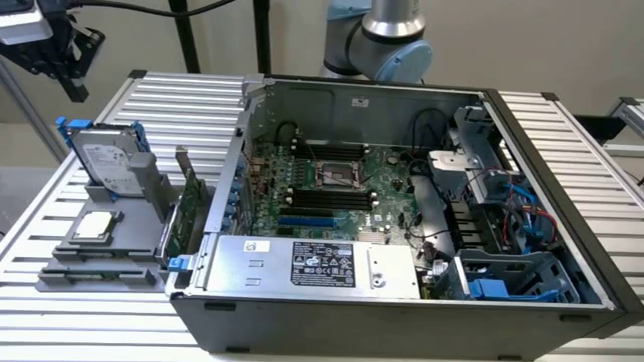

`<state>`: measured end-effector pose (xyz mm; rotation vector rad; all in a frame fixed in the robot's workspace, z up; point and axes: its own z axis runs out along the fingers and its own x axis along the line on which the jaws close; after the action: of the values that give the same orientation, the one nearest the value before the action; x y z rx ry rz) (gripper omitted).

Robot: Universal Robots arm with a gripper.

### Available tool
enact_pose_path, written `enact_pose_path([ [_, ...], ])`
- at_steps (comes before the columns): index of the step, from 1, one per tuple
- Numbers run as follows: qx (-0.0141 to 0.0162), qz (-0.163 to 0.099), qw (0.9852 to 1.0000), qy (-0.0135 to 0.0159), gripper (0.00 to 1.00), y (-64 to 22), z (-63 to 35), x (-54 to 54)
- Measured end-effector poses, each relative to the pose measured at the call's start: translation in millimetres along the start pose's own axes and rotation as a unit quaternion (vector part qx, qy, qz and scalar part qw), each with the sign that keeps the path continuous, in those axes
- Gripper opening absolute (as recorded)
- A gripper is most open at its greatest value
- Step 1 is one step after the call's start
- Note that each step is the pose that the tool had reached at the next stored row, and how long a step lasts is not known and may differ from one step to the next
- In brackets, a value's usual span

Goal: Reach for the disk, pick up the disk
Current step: 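Pick up the disk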

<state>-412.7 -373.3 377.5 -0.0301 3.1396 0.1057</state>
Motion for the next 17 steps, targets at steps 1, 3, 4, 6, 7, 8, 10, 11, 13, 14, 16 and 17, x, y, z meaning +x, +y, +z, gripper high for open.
enact_pose_path([
  [1,0.0010,0.000,1.0000,0.0000,0.11,2.6,0.5,4.6],
  [3,0.0035,0.000,1.0000,0.0000,0.11,6.6,1.6,13.1],
  [4,0.0047,0.000,1.0000,0.0001,0.11,7.8,2.2,16.2],
  [6,0.0061,0.000,1.0000,0.0002,0.11,9.0,3.0,19.6],
  [7,0.0073,0.000,1.0000,0.0002,0.11,9.4,3.0,19.8],
  [8,0.0074,0.000,1.0000,0.0002,0.11,9.4,3.0,19.8],
  [10,0.0074,0.000,1.0000,0.0002,0.11,9.4,2.9,19.9],
  [11,0.0075,-0.002,1.0000,0.0004,0.11,9.4,2.9,19.9],
  [13,0.0075,-0.016,0.9998,0.0012,0.11,9.4,3.0,20.0],
  [14,0.0074,-0.025,0.9997,0.0017,0.11,9.4,3.1,20.0],
  [16,0.0074,-0.043,0.9990,0.0028,0.11,9.4,3.0,20.0],
  [17,0.0074,-0.053,0.9986,0.0034,0.11,9.4,3.0,19.9],
])
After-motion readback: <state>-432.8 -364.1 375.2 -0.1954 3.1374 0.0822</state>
